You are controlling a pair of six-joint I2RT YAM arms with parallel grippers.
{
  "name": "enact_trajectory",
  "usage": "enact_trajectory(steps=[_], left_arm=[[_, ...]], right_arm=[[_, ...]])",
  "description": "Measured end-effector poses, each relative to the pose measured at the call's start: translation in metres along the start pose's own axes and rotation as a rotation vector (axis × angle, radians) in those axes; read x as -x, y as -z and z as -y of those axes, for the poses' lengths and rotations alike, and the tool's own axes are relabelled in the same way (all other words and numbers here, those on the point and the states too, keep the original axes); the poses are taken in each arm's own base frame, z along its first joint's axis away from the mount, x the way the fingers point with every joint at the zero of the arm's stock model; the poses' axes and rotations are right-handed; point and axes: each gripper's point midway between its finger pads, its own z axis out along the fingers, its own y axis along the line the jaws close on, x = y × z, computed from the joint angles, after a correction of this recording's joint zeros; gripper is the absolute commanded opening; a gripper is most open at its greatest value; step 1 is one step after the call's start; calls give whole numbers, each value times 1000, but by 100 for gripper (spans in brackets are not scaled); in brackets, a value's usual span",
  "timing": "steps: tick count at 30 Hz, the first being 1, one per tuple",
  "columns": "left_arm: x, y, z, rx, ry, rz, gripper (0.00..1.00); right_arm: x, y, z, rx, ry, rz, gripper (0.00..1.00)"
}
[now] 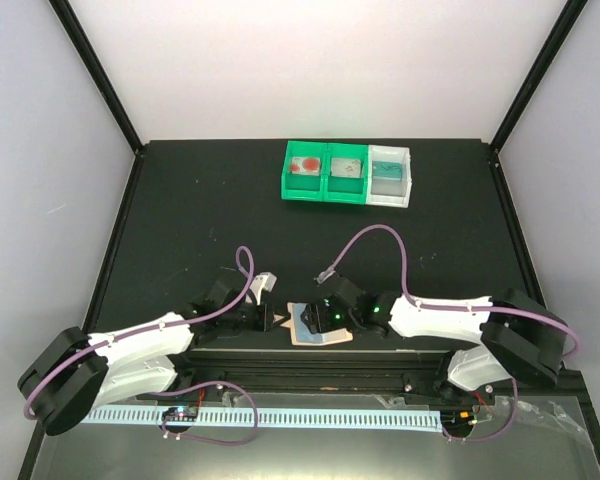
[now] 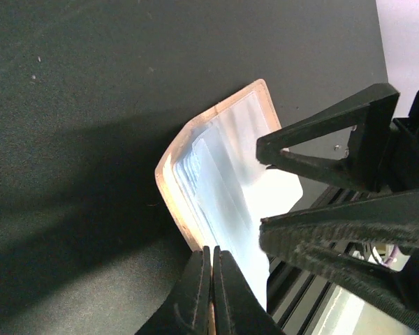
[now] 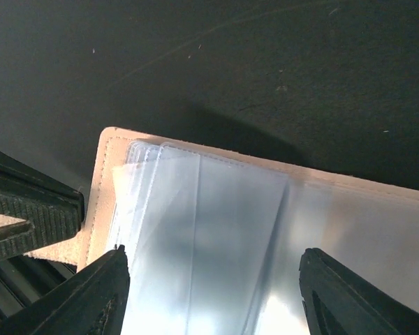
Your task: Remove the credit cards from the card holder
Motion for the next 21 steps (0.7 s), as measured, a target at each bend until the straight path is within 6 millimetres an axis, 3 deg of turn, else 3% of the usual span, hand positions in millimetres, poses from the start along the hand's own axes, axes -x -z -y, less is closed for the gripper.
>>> enact_trajectory(steps=[12, 21], left_arm=[[-1, 0, -1, 4, 2, -3, 2], [-1, 0, -2, 4, 3, -3, 2]], right_arm=[[-11, -19, -10, -7, 2, -57, 59], [-12, -17, 14, -124, 8, -45, 51]])
